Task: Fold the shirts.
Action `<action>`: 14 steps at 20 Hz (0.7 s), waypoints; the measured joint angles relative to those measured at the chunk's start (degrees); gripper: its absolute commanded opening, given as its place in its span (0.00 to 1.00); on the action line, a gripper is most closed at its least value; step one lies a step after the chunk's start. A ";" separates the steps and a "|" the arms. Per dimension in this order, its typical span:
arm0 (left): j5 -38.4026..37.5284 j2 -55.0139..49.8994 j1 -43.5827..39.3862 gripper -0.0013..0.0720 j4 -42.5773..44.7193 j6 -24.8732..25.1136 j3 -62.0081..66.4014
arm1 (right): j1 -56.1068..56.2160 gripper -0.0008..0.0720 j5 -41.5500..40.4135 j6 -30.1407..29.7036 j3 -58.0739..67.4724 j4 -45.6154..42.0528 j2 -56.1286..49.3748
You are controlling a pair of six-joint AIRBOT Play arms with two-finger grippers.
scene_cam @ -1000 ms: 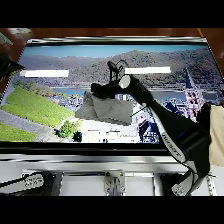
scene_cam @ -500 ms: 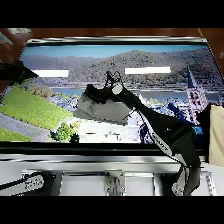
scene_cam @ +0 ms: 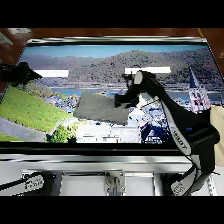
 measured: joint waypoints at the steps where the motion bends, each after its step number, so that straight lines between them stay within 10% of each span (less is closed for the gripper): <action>1: 0.00 0.00 0.04 0.07 -0.02 0.26 -0.02 | -1.73 0.96 0.98 0.48 -0.61 -0.17 0.11; 11: 0.20 0.00 0.17 0.07 0.00 2.14 -0.04 | -6.64 0.92 -3.87 -1.27 -4.83 13.75 -6.54; 13: 0.22 0.00 0.17 0.07 -0.57 2.16 -0.04 | -6.01 0.23 -4.52 -1.95 -4.96 16.59 -7.96; 14: 0.26 0.00 0.17 0.07 -1.03 2.16 -0.04 | -5.42 0.10 -5.03 -2.47 -5.05 16.90 -8.59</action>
